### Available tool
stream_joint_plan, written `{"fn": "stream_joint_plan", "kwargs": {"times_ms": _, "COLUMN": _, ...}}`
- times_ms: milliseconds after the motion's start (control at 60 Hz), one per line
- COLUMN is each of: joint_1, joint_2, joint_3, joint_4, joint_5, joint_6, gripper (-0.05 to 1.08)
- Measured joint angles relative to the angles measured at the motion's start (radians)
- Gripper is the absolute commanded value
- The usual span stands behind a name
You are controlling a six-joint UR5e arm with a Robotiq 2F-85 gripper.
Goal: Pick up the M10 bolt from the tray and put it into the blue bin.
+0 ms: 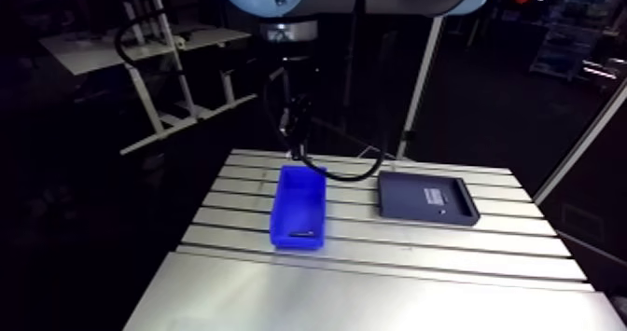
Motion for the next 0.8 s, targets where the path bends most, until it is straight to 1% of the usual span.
{"fn": "stream_joint_plan", "kwargs": {"times_ms": 450, "joint_1": 0.000, "joint_2": 0.047, "joint_3": 0.043, "joint_4": -0.046, "joint_5": 0.000, "joint_6": 0.021, "gripper": 0.99}}
{"fn": "stream_joint_plan", "kwargs": {"times_ms": 800, "joint_1": -0.001, "joint_2": 0.090, "joint_3": 0.075, "joint_4": -0.115, "joint_5": -0.001, "joint_6": 0.024, "gripper": 0.99}}
